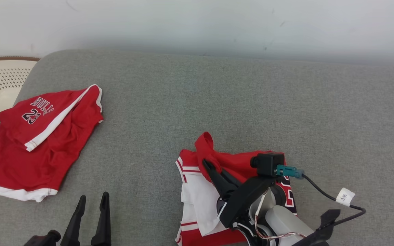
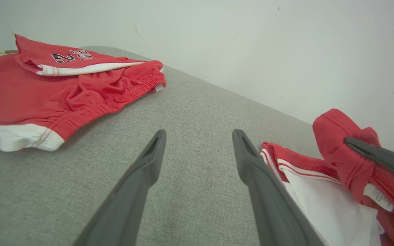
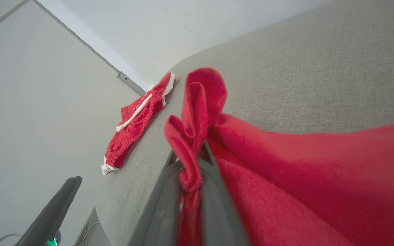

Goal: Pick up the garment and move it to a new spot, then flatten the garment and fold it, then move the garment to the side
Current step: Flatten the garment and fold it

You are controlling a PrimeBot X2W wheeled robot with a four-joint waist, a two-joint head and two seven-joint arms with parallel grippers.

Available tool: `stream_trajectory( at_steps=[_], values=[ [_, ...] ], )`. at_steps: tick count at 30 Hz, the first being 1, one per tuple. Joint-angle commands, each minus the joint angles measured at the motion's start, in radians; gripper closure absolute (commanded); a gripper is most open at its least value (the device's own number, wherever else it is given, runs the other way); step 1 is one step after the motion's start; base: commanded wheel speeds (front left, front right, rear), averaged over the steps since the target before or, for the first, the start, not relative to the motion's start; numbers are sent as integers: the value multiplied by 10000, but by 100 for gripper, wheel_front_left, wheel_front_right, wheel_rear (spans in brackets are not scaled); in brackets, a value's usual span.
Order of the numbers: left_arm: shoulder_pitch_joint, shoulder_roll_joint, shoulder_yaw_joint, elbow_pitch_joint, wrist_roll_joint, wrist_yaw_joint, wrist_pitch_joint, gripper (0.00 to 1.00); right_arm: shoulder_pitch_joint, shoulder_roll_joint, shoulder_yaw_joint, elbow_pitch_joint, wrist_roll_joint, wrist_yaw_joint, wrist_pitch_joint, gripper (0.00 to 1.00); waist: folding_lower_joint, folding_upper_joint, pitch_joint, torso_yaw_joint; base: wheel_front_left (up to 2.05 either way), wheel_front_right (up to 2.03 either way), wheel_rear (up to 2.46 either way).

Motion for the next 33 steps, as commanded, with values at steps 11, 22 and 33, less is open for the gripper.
stream_trajectory(
  at_steps=[11,22,33],
  values=[
    [0,2,110,130,-87,0,-43,0,-488,213,304,1094,194,1,-711,0,0,0,-51,17,0,0,0],
    [182,3,250,61,17,-1,-43,0,-339,-540,-267,80,243,1,-1759,0,0,0,-241,-197,0,0,0],
    [288,1,339,27,12,0,-43,0,456,-1613,-961,-631,-939,1,-1527,0,0,0,-329,-273,0,0,0]
  ],
)
